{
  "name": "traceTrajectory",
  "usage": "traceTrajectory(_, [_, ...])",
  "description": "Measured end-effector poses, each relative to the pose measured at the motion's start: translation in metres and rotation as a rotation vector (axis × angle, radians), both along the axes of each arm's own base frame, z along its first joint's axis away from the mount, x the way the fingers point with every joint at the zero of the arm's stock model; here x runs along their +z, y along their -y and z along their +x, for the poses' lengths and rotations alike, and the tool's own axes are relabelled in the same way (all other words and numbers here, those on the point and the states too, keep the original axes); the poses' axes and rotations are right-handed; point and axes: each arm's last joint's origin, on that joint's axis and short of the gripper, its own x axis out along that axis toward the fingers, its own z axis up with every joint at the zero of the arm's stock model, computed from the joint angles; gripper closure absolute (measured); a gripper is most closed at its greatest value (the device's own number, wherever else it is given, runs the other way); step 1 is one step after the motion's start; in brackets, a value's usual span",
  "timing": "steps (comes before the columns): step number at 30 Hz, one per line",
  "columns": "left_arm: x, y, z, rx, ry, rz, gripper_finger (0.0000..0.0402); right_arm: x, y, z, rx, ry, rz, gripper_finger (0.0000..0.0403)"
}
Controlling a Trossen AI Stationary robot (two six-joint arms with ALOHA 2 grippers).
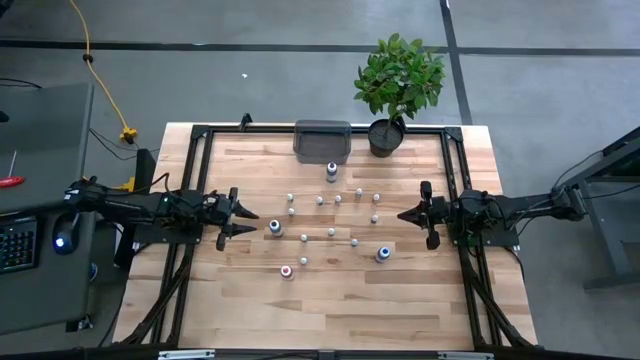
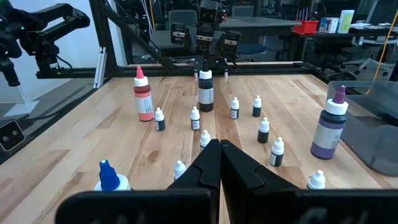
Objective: Pick & Place food coloring
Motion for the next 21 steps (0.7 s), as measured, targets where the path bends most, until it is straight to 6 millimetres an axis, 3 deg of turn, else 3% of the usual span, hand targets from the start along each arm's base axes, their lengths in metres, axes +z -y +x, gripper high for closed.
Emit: traceTrajectory(21, [0.0,0.0,0.0,0.0,0.0,0.0,0.0238,0.0049,0.0012,0.0004,-0.043,0.05,0.007,0.0402])
